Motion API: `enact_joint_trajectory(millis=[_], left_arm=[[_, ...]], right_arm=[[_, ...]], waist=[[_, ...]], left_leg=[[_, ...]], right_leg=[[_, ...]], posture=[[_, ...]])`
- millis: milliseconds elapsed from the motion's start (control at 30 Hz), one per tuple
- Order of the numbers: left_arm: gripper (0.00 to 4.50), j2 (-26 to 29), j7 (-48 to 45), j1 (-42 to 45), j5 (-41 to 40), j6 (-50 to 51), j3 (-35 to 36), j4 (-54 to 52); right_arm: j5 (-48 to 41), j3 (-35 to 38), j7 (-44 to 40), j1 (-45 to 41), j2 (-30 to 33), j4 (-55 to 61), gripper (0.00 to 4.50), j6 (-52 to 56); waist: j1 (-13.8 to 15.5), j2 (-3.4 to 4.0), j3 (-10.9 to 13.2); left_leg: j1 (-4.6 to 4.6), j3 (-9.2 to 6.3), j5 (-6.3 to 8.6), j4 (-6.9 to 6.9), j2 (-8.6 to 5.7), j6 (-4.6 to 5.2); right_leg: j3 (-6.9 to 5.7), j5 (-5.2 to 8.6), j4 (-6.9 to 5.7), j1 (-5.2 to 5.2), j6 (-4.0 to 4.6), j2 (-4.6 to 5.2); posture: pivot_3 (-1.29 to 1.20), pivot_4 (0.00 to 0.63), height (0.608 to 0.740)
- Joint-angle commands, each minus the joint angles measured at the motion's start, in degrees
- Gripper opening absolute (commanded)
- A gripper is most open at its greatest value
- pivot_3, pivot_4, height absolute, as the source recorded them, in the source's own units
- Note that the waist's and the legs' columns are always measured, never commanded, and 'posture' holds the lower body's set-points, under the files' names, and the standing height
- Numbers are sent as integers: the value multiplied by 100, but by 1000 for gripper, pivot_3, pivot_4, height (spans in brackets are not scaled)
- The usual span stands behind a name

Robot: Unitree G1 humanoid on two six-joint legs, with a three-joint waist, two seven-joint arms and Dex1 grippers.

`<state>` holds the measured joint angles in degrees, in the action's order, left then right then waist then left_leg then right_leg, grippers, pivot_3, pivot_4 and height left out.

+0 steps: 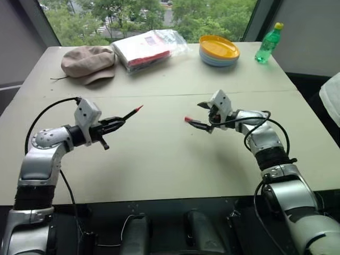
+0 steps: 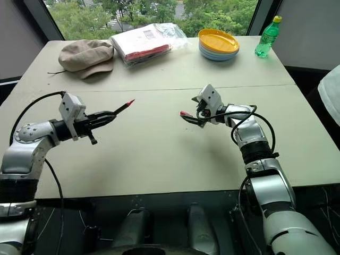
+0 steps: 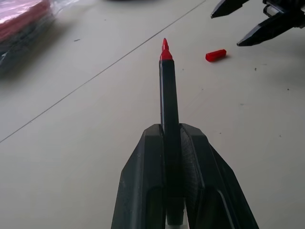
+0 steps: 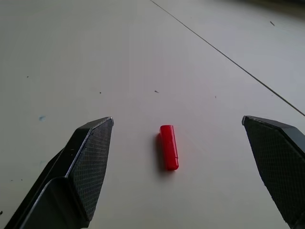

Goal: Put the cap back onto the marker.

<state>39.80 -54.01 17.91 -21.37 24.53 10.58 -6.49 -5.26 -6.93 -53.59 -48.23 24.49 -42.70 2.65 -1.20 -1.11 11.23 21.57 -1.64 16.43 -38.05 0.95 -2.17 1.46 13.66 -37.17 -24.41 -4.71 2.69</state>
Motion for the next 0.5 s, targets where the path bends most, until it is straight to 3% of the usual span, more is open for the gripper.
enact_joint_trajectory(millis=[33, 500], left_arm=[[57, 202, 145, -294, -328, 321, 364, -762], [57, 387, 420, -784, -538, 515, 432, -1385]], right_arm=[[234, -92, -120, -332, -101, -560, 4500, -507], [542, 61, 83, -1042, -498, -2278, 4500, -1144]], waist=[[-9, 1, 1], [-112, 2, 1]], left_leg=[[1, -1, 0, 0, 1, 0], [-1, 0, 0, 4, 0, 0]], right_leg=[[0, 0, 1, 0, 0, -1], [1, 0, 2, 0, 2, 0]], posture=[[0, 150, 740], [0, 150, 740]])
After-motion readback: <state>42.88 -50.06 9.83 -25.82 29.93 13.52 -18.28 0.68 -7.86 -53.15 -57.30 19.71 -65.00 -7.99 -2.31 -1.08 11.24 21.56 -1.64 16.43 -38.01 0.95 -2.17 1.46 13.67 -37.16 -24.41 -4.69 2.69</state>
